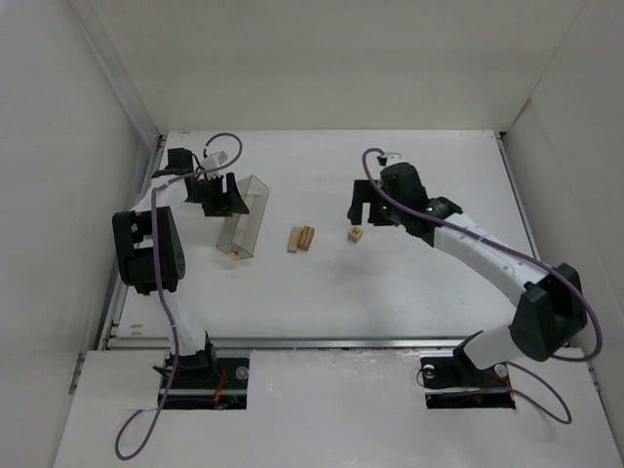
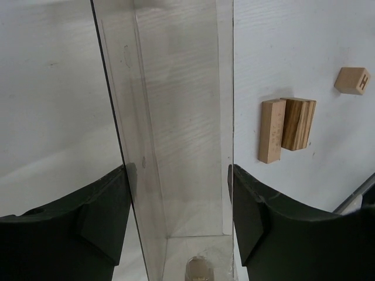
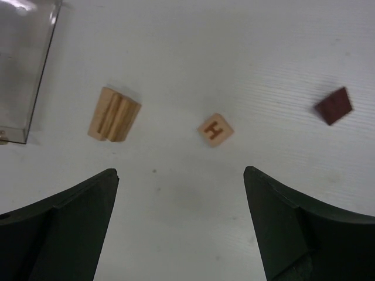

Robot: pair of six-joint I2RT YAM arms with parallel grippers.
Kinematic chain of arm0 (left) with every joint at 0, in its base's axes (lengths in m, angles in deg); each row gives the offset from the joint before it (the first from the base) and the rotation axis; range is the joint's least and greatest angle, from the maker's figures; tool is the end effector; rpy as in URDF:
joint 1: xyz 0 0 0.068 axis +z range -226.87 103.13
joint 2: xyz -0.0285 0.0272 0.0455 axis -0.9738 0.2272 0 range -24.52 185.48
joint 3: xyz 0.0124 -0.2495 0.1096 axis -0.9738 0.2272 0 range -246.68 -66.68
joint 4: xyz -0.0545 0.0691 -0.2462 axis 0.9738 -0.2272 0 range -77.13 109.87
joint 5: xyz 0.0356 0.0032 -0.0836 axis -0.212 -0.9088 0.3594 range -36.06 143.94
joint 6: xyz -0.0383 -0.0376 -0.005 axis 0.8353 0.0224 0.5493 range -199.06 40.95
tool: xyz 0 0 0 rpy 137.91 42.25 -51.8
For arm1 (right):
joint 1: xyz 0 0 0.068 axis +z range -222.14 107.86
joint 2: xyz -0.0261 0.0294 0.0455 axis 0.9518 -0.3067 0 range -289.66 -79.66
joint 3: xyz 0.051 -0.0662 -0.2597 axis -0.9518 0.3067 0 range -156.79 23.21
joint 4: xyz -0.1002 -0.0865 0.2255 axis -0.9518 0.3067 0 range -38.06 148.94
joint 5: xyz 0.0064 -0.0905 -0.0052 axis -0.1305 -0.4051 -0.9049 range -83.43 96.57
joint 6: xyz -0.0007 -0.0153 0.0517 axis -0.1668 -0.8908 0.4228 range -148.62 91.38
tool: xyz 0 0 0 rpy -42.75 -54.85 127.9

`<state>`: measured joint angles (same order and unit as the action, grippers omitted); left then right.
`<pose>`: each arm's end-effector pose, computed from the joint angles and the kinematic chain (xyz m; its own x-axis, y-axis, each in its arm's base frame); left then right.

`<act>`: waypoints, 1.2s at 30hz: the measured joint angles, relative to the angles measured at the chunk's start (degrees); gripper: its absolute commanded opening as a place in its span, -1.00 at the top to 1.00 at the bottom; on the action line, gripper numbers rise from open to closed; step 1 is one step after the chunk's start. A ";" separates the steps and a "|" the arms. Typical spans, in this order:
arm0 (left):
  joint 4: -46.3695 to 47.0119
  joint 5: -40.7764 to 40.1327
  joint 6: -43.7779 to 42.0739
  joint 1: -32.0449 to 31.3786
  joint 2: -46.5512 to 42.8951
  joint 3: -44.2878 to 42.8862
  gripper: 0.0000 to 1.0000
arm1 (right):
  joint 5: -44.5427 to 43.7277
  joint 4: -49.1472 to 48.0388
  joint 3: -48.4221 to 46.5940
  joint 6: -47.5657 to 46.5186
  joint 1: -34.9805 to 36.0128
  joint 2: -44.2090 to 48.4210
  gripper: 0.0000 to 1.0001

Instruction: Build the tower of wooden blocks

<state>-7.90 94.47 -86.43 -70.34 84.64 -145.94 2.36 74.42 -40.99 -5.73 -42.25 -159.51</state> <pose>0.4031 0.0228 0.2074 -0.7992 0.0068 -0.6010 0.3646 0.8004 -0.4758 0.2715 0.1531 0.2975 -0.6670 0.0642 -0.7423 -0.2034 0.9427 0.2643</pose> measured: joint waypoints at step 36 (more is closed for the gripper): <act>-0.39 -14.03 -3.10 5.01 -1.16 -4.79 -0.67 | -6.43 11.80 -37.59 15.93 16.28 -44.02 -0.48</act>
<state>-8.30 80.44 -89.54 -65.34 83.49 -150.73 -4.06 86.22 -78.59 10.20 -25.97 -203.53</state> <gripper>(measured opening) 0.833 0.770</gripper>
